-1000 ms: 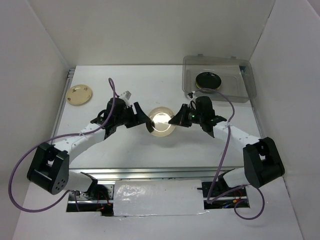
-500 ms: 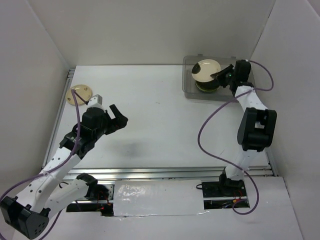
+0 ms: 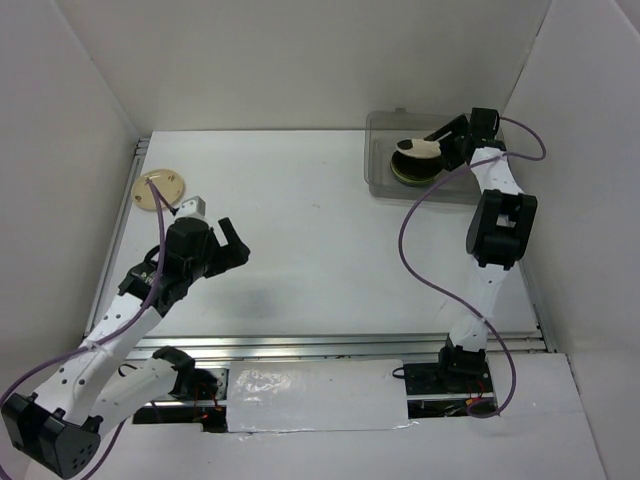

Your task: Place the plates into the plastic bin on the countertop

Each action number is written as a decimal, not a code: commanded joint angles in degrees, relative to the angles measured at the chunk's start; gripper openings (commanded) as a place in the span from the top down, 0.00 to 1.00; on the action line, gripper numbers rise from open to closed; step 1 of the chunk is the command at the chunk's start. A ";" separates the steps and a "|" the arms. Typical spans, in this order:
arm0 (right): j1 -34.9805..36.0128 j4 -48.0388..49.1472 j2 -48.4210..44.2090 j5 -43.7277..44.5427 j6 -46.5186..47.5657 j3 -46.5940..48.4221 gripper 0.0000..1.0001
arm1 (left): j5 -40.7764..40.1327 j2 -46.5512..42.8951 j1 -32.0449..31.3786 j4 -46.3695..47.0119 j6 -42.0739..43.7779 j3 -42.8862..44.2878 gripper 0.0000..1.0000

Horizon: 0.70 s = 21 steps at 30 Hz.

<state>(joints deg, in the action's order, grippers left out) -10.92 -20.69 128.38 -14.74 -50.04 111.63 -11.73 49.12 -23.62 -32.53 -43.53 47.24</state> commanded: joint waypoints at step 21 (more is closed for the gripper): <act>10.38 14.26 -59.26 -13.17 7.41 -49.92 0.00 | -3.21 13.45 29.14 12.20 -21.31 3.30 0.01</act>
<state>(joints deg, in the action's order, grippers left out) -3.25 -12.29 74.19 -19.44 -45.76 66.37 -12.62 60.62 1.34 -27.51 -58.89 49.89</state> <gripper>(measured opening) 0.997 0.993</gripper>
